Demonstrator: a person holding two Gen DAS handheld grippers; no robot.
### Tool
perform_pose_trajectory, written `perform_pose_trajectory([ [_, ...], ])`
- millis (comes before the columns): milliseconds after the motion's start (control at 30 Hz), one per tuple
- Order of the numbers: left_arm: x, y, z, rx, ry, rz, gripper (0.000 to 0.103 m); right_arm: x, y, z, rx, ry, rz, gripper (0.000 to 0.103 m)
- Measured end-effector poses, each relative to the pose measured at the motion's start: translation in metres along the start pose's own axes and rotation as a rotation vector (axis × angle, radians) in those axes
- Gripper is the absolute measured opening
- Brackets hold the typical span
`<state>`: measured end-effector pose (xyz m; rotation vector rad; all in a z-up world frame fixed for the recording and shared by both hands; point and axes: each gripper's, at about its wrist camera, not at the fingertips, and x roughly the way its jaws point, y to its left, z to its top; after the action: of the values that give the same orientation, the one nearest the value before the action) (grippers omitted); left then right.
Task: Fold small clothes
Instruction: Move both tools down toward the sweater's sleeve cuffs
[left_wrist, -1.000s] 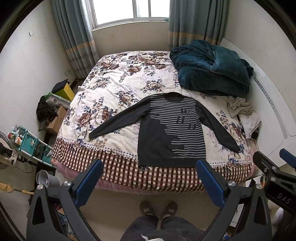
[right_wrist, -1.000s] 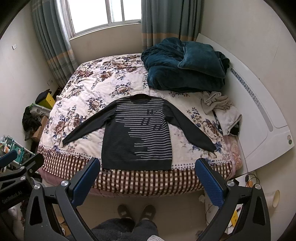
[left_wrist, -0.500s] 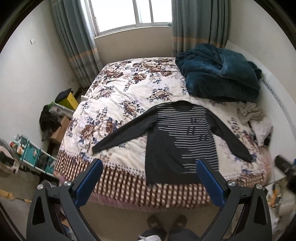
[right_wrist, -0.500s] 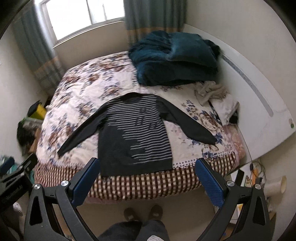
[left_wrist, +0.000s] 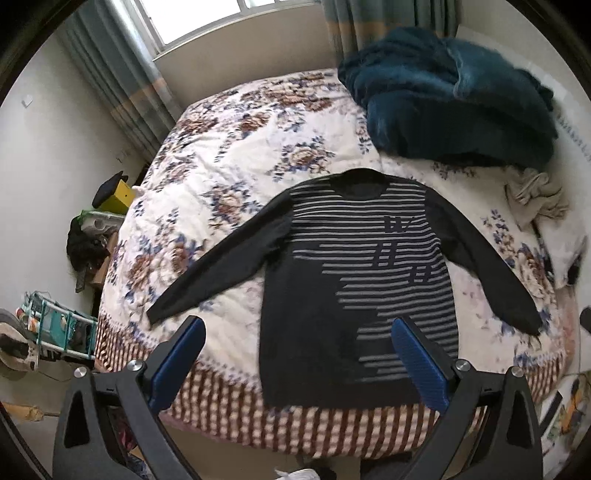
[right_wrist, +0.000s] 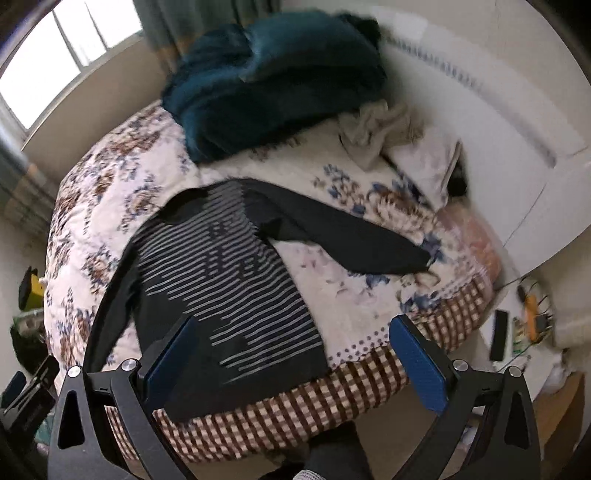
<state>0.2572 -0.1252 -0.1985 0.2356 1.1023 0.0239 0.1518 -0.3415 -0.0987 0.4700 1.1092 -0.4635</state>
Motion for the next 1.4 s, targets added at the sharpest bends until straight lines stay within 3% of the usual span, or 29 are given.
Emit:
perform_pose_trajectory([
  [100,0.041,-0.041,0.015,0.02,0.022,0.022,0.103,0.074,-0.036,0.027,0.022,0.065,0.024,0.103],
  [200,0.095,-0.078,0.02,0.039,0.087,0.023,0.103,0.149,-0.091,0.049,0.066,0.113,-0.012,0.103],
  [433,0.228,-0.155,0.006,0.098,0.23,0.052,0.103,0.291,-0.237,0.059,0.299,0.204,-0.133,0.103],
  [600,0.303,-0.203,0.002,0.124,0.286,0.034,0.103,0.36,-0.312,0.065,0.426,0.187,-0.184,0.103],
  [700,0.327,-0.229,0.008,0.154,0.271,0.038,0.103,0.397,-0.34,0.059,0.516,0.231,-0.187,0.102],
  [833,0.34,-0.251,0.02,0.179,0.234,0.041,0.103,0.423,-0.359,0.051,0.571,0.269,-0.17,0.095],
  [967,0.348,-0.27,0.032,0.214,0.184,0.042,0.103,0.43,-0.363,0.052,0.536,0.227,-0.184,0.095],
  [1067,0.354,-0.279,0.038,0.218,0.177,0.036,0.103,0.445,-0.363,0.056,0.506,0.25,-0.197,0.083],
  [1133,0.357,-0.282,0.039,0.218,0.18,0.034,0.103,0.465,-0.363,0.057,0.507,0.307,-0.191,0.056],
  [1167,0.358,-0.284,0.038,0.222,0.182,0.037,0.103,0.472,-0.363,0.057,0.515,0.324,-0.194,0.052],
  [1233,0.358,-0.285,0.036,0.224,0.185,0.034,0.103,0.47,-0.362,0.06,0.53,0.262,-0.151,0.022],
  [1400,0.355,-0.284,0.032,0.227,0.194,0.023,0.103,0.431,-0.363,0.086,0.602,0.129,-0.061,0.017],
])
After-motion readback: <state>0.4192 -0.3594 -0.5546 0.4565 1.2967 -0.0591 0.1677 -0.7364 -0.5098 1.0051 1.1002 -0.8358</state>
